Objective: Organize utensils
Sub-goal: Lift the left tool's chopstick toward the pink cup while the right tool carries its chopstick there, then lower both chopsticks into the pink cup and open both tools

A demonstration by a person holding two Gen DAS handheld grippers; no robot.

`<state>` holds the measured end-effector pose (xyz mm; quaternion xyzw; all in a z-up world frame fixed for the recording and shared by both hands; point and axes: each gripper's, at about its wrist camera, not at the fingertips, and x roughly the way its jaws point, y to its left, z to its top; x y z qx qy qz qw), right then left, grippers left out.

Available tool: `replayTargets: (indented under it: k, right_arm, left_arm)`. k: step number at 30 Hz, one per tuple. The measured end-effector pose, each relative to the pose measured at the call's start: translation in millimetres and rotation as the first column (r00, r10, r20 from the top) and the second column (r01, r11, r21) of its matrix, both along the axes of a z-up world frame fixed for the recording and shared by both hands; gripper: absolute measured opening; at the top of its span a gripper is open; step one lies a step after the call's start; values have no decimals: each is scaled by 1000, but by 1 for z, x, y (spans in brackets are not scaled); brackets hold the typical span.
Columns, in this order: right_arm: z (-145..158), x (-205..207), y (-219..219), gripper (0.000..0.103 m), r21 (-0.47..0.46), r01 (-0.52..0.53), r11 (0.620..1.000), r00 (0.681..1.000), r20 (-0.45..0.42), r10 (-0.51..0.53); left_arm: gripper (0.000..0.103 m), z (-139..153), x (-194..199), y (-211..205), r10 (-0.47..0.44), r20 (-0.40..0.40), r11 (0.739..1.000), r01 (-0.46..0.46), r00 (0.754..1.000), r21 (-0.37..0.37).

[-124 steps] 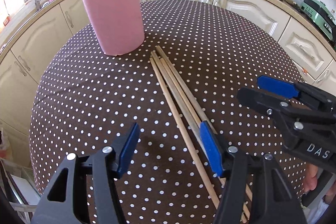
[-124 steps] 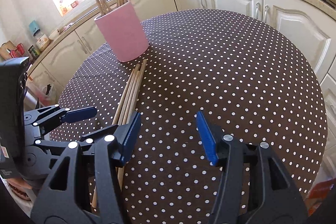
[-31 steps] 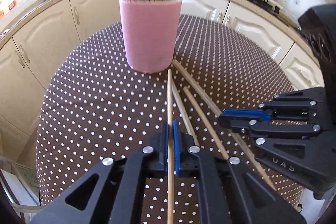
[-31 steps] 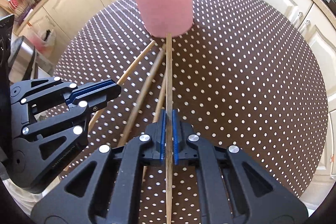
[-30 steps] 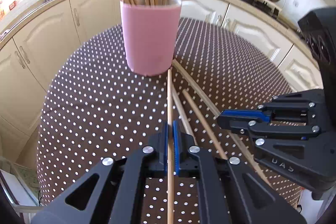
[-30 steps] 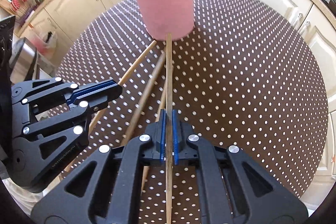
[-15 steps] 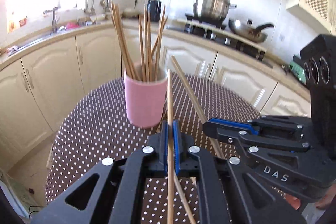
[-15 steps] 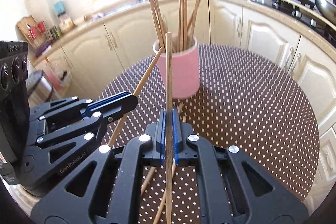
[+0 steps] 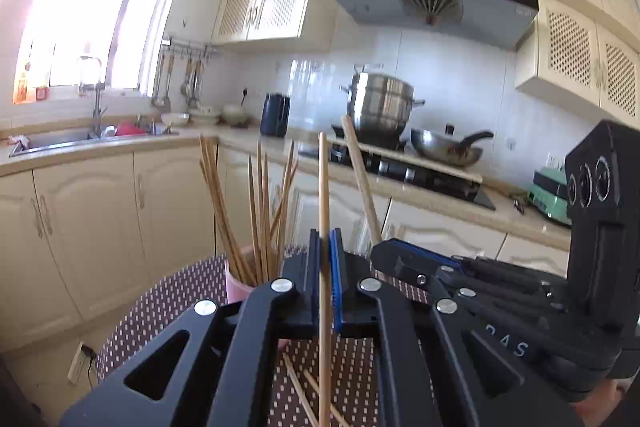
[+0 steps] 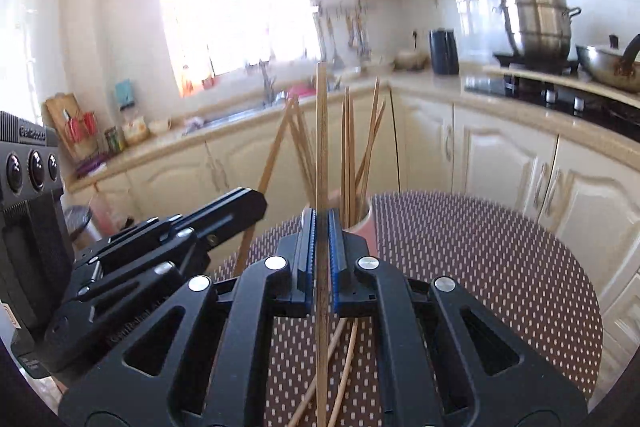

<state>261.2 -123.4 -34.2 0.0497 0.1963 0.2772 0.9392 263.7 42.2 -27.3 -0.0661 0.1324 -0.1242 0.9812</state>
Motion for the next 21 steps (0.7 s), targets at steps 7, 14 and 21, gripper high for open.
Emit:
replayTargets:
  k: [7, 14, 21]
  right_arm:
    - [20, 24, 1, 6, 79, 39, 996, 993, 105, -47]
    - [28, 55, 4, 6, 152, 62, 986, 982, 169, -88]
    - [29, 81, 18, 6, 209, 59, 976, 963, 244, -110]
  left_arm:
    - [5, 26, 21, 7, 27, 144, 998, -18, 989, -63]
    - [5, 33, 56, 16, 65, 201, 993, -43, 977, -110]
    - [5, 27, 94, 39, 138, 227, 971, -86, 964, -224]
